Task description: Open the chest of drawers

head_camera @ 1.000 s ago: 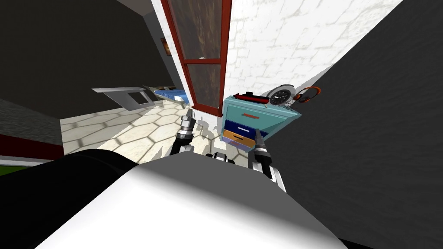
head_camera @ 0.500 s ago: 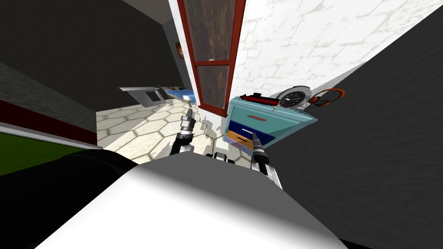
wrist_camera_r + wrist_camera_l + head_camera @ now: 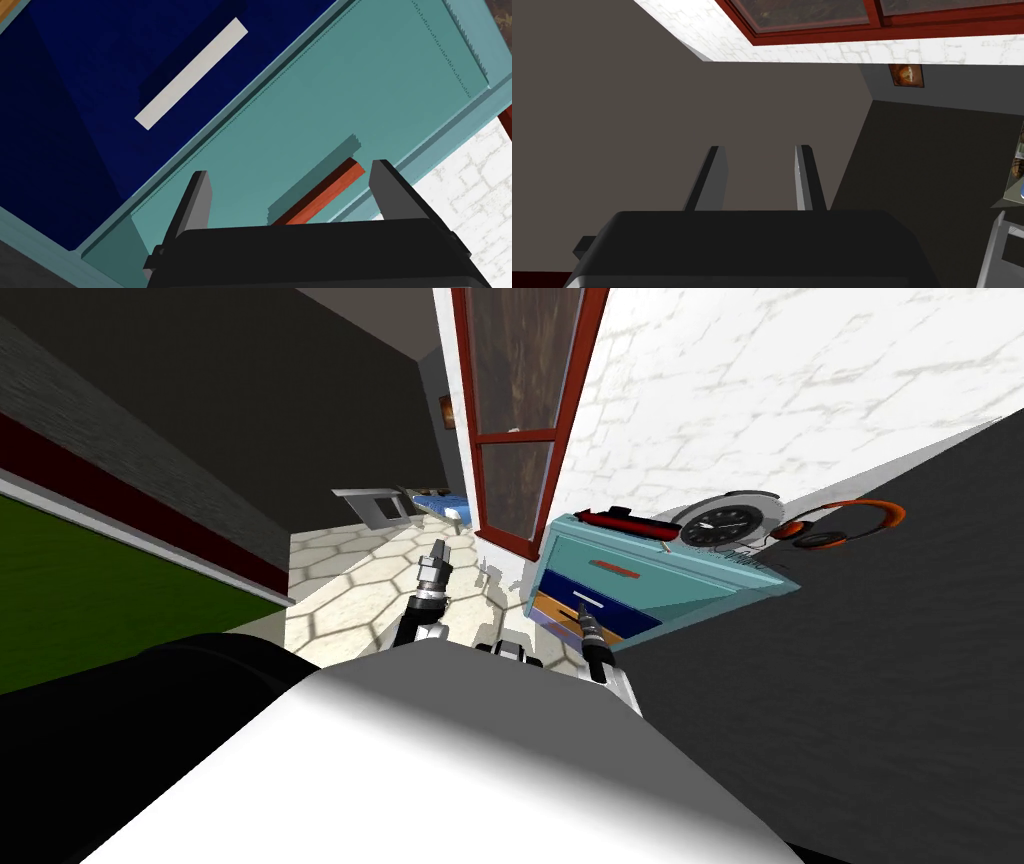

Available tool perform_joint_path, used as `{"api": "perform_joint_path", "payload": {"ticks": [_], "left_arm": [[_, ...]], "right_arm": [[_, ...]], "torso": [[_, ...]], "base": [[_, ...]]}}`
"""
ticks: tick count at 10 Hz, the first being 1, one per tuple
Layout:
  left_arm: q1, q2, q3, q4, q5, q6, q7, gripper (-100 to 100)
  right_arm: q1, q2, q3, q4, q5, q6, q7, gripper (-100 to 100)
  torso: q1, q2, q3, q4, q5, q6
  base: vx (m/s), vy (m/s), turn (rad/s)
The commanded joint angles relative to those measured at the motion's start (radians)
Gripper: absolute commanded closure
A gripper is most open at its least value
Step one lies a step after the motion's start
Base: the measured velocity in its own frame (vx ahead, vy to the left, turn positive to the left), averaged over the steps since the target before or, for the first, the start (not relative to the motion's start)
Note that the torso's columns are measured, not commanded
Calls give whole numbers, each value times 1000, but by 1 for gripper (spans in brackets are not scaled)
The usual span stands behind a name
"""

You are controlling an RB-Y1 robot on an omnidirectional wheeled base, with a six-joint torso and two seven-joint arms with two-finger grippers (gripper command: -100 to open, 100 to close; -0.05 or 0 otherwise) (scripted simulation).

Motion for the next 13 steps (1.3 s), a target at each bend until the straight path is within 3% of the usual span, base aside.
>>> {"api": "perform_joint_path", "payload": {"ticks": [1,2,3,4,5,7,8,10,11,12,13], "left_arm": [[0,0,0,0,0,0,0,0],[0,0,0,0,0,0,0,0],[0,0,0,0,0,0,0,0],[0,0,0,0,0,0,0,0],[0,0,0,0,0,0,0,0],[0,0,0,0,0,0,0,0],[0,0,0,0,0,0,0,0],[0,0,0,0,0,0,0,0],[0,0,0,0,0,0,0,0],[0,0,0,0,0,0,0,0],[0,0,0,0,0,0,0,0]], "right_arm": [[-19,-8,2,64,75,78,18,-100],[-19,-8,2,69,106,102,18,-100],[-33,-10,3,116,139,127,30,-100],[-33,-10,3,117,172,158,30,-100],[-47,-12,3,167,205,187,42,-100],[-47,-12,3,167,236,214,42,-100],[-60,-12,3,212,270,267,54,-100],[-60,-12,3,217,300,269,54,-100],[-73,-13,2,260,334,320,65,-100],[-73,-13,2,267,359,324,65,-100],[-85,-13,0,307,398,360,76,-100]], "torso": [[-1,0,0,0,0,1],[0,0,0,0,0,0],[-1,0,0,0,0,1],[0,-1,0,0,0,0],[-1,0,0,0,0,1],[-1,0,0,0,0,1],[-1,0,0,0,0,1],[0,0,0,0,0,1],[-1,0,0,0,0,1],[0,0,0,0,0,0],[-1,0,0,0,0,1]], "base": [[-15,12,311],[-11,6,142],[-8,13,275],[-7,9,159],[-10,11,342],[-4,3,47],[-5,9,299],[-1,1,75],[0,8,269],[1,1,171],[2,3,298]]}}
